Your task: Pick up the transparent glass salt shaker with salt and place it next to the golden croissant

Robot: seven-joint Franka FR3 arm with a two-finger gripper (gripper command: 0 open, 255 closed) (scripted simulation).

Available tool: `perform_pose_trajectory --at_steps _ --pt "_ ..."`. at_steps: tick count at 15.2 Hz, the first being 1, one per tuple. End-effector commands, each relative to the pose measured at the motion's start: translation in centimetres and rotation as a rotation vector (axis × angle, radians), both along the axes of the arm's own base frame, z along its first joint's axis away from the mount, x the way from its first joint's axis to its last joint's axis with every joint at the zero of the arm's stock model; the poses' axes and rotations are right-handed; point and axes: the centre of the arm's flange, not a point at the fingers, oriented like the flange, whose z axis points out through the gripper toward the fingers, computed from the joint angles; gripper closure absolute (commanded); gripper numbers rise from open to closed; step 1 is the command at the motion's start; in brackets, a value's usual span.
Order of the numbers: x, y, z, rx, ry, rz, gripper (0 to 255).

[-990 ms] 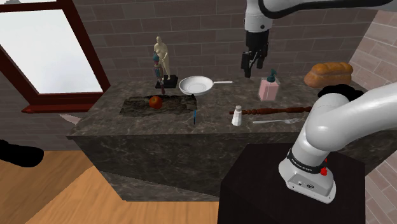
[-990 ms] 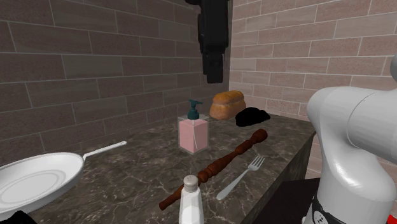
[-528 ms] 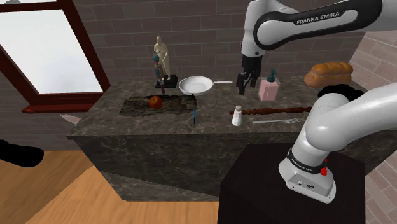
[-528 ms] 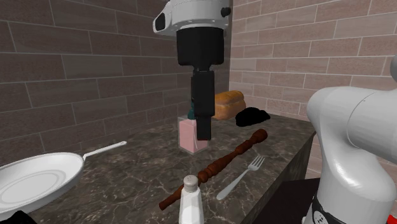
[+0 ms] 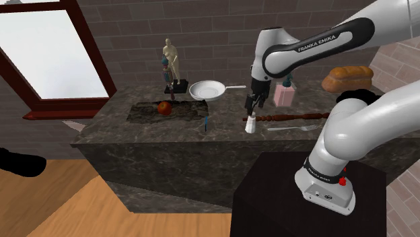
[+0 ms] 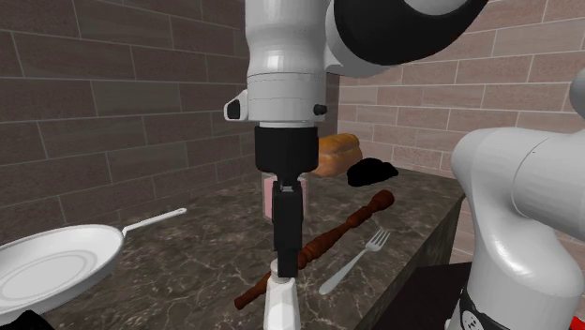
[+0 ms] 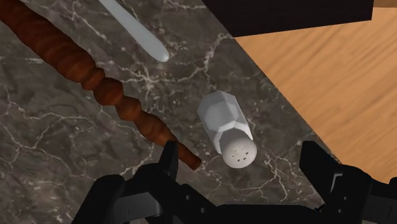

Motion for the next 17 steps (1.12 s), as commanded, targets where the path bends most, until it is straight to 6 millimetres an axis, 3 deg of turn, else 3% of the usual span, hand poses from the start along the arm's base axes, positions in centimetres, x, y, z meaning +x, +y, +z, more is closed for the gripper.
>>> perform_pose_trajectory --at_steps 1,5,12,13,17 --pt "0.0 0.1 -1.1 0.001 -0.002 0.0 0" --pt "0.0 0.3 -3.0 0.001 -0.002 0.0 0" --pt "0.0 0.3 -3.0 0.001 -0.002 0.0 0" --pt "0.0 0.3 -3.0 0.001 -0.002 0.0 255" --pt "0.0 0.3 -3.0 0.001 -0.002 0.0 255"
